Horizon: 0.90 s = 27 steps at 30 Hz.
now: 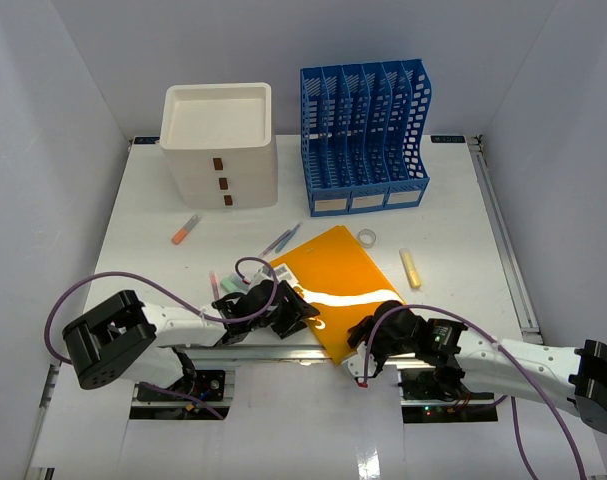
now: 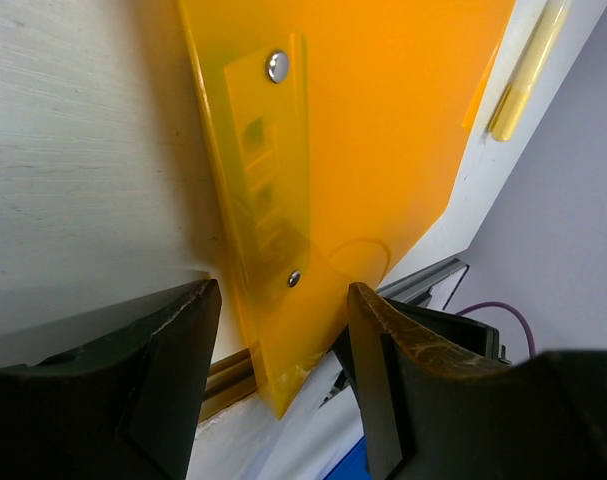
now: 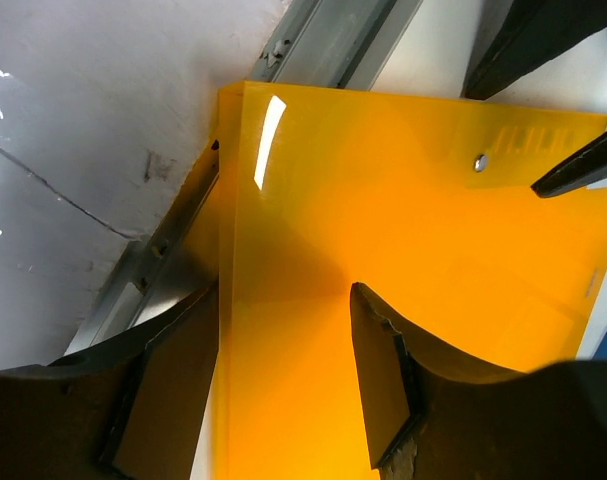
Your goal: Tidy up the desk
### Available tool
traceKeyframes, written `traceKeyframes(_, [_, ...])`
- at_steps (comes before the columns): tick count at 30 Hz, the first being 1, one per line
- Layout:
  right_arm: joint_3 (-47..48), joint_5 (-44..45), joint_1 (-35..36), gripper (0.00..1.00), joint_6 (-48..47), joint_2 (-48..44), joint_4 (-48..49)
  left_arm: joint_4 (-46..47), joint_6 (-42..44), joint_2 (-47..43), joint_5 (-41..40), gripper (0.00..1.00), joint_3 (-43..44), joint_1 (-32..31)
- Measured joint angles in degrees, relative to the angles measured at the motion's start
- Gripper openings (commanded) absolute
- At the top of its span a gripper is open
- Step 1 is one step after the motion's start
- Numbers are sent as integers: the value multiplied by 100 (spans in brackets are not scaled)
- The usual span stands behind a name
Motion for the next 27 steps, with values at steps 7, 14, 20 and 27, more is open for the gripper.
traceKeyframes(7, [-55, -23, 0, 39, -35, 15, -46, 45, -23, 20, 30, 65, 9, -64])
traceKeyframes(14, [-42, -127, 1, 26, 29, -79, -204, -84, -70, -367, 26, 65, -102, -125])
traceKeyframes(20, [22, -172, 1, 21, 122, -180, -246, -217, -115, -635, 14, 70, -144, -206])
traceKeyframes(27, [214, -147, -3, 17, 211, -323, -191, -230, -185, -552, 4, 77, -144, -412])
